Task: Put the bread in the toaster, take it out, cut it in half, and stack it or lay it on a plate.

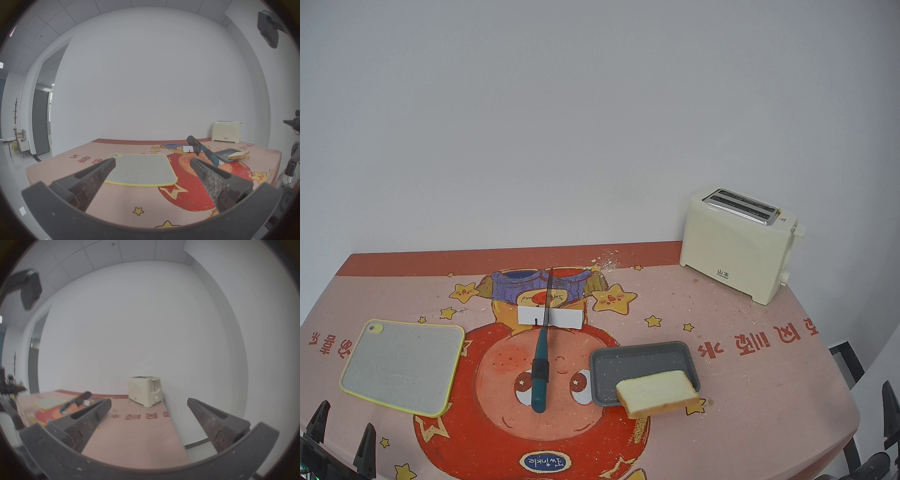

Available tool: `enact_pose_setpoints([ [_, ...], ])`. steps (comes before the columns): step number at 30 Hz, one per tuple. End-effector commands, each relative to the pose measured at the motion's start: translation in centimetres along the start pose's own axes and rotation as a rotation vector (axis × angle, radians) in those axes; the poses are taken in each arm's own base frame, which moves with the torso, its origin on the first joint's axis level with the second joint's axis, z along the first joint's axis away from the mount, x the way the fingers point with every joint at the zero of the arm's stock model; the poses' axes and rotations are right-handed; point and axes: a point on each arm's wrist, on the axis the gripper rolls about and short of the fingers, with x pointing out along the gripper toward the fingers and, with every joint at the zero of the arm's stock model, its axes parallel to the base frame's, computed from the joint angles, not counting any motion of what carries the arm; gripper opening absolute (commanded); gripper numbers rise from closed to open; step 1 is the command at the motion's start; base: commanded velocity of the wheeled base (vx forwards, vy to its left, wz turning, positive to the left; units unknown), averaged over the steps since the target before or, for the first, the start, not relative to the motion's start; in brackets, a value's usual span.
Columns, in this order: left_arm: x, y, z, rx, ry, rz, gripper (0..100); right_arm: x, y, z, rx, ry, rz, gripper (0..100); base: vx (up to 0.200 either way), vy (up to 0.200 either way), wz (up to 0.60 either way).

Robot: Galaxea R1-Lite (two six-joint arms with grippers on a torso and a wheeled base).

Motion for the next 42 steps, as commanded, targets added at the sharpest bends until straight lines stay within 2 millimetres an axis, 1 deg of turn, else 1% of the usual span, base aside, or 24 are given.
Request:
enact_pose_setpoints([
  [1, 0.1, 0.0, -0.5, -0.001, 0.017, 0.002, 100, 4.1, 0.8, 3.6, 0.333, 0.328, 0.162, 100, 0.000, 0.000, 0.00],
  [4, 0.1, 0.0, -0.5, -0.001, 0.017, 0.000, 100, 6.7, 1.6, 4.4, 0.628, 0.513, 0.175, 100, 0.000, 0.000, 0.00],
  [6, 0.1, 0.0, -0.5, -0.001, 0.019, 0.000, 100, 7.9, 2.1, 4.4, 0.757, 0.623, 0.187, 100, 0.000, 0.000, 0.00],
  [8, 0.1, 0.0, -0.5, -0.001, 0.017, 0.000, 100, 8.6, 2.7, 4.3, 0.832, 0.714, 0.205, 100, 0.000, 0.000, 0.00],
  [9, 0.1, 0.0, -0.5, -0.001, 0.017, 0.000, 100, 9.2, 3.4, 4.0, 0.891, 0.808, 0.218, 100, 0.000, 0.000, 0.00],
  [13, 0.1, 0.0, -0.5, 0.001, 0.019, 0.000, 100, 10.6, 5.6, 3.3, 0.998, 1.019, 0.238, 100, 0.000, 0.000, 0.00],
  [14, 0.1, 0.0, -0.5, 0.001, 0.017, 0.000, 100, 10.8, 5.9, 3.3, 1.011, 1.036, 0.239, 100, 0.000, 0.000, 0.00],
  [15, 0.1, 0.0, -0.5, 0.001, 0.019, 0.000, 100, 11.7, 7.1, 2.8, 1.049, 1.094, 0.230, 100, 0.000, 0.000, 0.00],
  [16, 0.1, 0.0, -0.5, 0.001, 0.017, 0.000, 100, 12.3, 7.8, 2.3, 1.060, 1.124, 0.227, 100, 0.000, 0.000, 0.00],
  [17, 0.1, 0.0, -0.5, 0.001, 0.019, 0.000, 100, 12.4, 8.0, 2.1, 1.063, 1.133, 0.224, 100, 0.000, 0.000, 0.00],
  [18, 0.1, 0.0, -0.5, 0.001, 0.017, 0.000, 100, 13.3, 9.1, 0.7, 1.043, 1.185, 0.205, 100, 0.000, 0.000, 0.00],
  [19, 0.1, 0.0, -0.5, 0.001, 0.017, 0.000, 100, 13.4, 9.6, -0.1, 1.027, 1.211, 0.205, 100, 0.000, 0.000, 0.00],
  [21, 0.1, 0.0, -0.5, 0.001, 0.017, 0.000, 100, 13.0, 10.4, -1.2, 0.993, 1.261, 0.243, 100, 0.000, 0.000, 0.00],
  [24, 0.1, 0.0, -0.5, 0.001, 0.017, 0.000, 100, 12.7, 10.9, -1.4, 0.996, 1.257, 0.300, 100, 0.000, 0.000, 0.00],
  [26, 0.1, 0.0, -0.5, 0.001, 0.019, 0.000, 100, 13.0, 11.1, -1.5, 1.006, 1.258, 0.296, 100, 0.000, 0.000, 0.00],
  [29, 0.1, 0.0, -0.5, 0.001, 0.017, 0.000, 100, 13.5, 11.5, -2.5, 1.015, 1.302, 0.226, 100, 0.000, 0.000, 0.00],
  [32, 0.1, 0.0, -0.5, 0.001, 0.017, 0.000, 100, 14.0, 12.0, -3.4, 1.019, 1.311, 0.213, 100, 0.000, 0.000, 0.00],
  [35, 0.1, 0.0, -0.5, 0.001, 0.017, 0.000, 100, 14.2, 12.2, -4.2, 1.034, 1.293, 0.245, 100, 0.000, 0.000, 0.00],
  [40, 0.1, 0.0, -0.5, 0.001, 0.019, 0.000, 100, 15.6, 13.5, -6.0, 1.057, 1.251, 0.201, 100, 0.000, 0.000, 0.00],
  [42, 0.1, 0.0, -0.5, 0.001, 0.017, 0.000, 100, 15.9, 14.0, -6.2, 1.062, 1.222, 0.209, 100, 0.000, 0.000, 0.00],
])
